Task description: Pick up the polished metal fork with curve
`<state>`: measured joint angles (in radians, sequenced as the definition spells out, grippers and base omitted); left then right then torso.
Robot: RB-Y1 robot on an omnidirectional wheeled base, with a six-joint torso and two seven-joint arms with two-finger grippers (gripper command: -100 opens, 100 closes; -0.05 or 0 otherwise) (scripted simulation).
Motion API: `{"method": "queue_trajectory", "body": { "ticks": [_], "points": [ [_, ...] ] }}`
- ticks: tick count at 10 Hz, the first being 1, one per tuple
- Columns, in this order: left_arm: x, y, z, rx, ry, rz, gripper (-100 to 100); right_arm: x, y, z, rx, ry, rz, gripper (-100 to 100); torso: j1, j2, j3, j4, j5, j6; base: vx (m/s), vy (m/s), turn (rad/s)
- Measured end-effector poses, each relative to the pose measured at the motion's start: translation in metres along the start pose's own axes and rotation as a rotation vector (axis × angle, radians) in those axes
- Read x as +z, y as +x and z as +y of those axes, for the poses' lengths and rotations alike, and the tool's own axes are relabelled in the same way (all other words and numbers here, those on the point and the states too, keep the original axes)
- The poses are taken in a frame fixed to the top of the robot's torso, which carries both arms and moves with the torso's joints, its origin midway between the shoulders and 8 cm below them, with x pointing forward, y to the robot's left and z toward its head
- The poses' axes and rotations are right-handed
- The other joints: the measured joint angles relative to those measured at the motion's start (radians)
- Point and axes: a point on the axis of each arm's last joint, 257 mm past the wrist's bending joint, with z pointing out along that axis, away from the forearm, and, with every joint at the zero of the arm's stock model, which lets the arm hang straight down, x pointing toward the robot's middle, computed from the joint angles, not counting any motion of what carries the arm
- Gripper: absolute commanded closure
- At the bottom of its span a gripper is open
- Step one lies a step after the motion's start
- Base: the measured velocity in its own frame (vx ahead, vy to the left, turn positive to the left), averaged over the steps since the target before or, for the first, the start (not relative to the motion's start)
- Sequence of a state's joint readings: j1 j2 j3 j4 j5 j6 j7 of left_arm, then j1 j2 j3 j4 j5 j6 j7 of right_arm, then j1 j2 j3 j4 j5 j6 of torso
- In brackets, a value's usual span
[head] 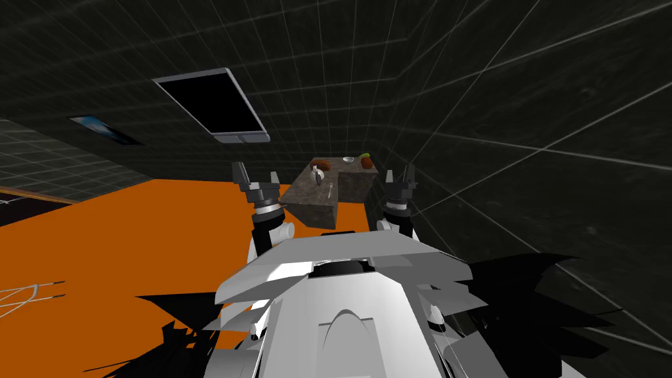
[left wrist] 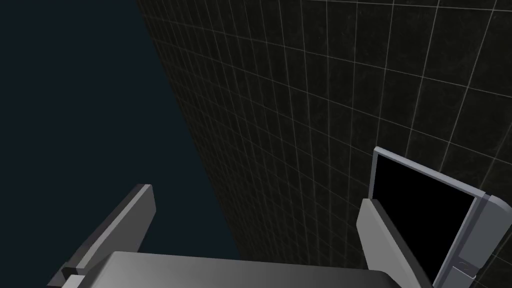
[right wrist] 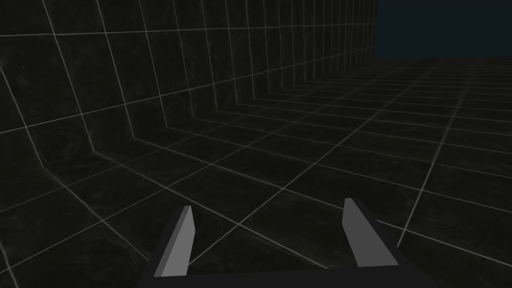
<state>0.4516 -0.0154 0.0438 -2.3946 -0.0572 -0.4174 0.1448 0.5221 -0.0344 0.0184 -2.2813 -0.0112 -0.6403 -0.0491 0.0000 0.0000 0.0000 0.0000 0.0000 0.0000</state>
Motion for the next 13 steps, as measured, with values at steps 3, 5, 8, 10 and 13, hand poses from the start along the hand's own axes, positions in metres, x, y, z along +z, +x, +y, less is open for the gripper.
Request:
{"method": "queue_trajectory", "body": {
  "ticks": [3,5,8,10,13],
  "points": [
    [-0.004,-0.004,0.009,0.028,-0.040,0.041,-100,0.000,0.000,0.000,0.000,0.000,0.000,0,0.006,0.002,0.001,0.000,0.001,0.000,-0.022,0.079,-0.214],
    [-0.010,-0.013,0.020,0.052,-0.090,0.063,-100,0.000,0.000,0.000,0.000,0.000,0.000,0,0.009,0.003,0.002,0.001,0.002,0.000,-0.062,0.129,-0.300],
    [-0.025,-0.038,0.042,0.095,-0.199,0.079,-100,0.000,0.000,0.000,0.000,0.000,0.000,0,0.012,0.004,0.002,0.001,0.003,0.000,-0.063,0.155,-0.395],
    [-0.040,-0.057,0.062,0.122,-0.289,0.078,-100,0.000,0.000,0.000,0.000,0.000,0.000,0,0.011,0.004,0.002,0.001,0.002,0.000,-0.065,0.111,-0.305],
    [-0.056,-0.083,0.080,0.149,-0.397,0.070,-100,0.000,0.000,0.000,0.000,0.000,0.000,0,0.009,0.002,0.001,0.000,0.002,0.000,-0.055,0.093,-0.329]
  ]
}}
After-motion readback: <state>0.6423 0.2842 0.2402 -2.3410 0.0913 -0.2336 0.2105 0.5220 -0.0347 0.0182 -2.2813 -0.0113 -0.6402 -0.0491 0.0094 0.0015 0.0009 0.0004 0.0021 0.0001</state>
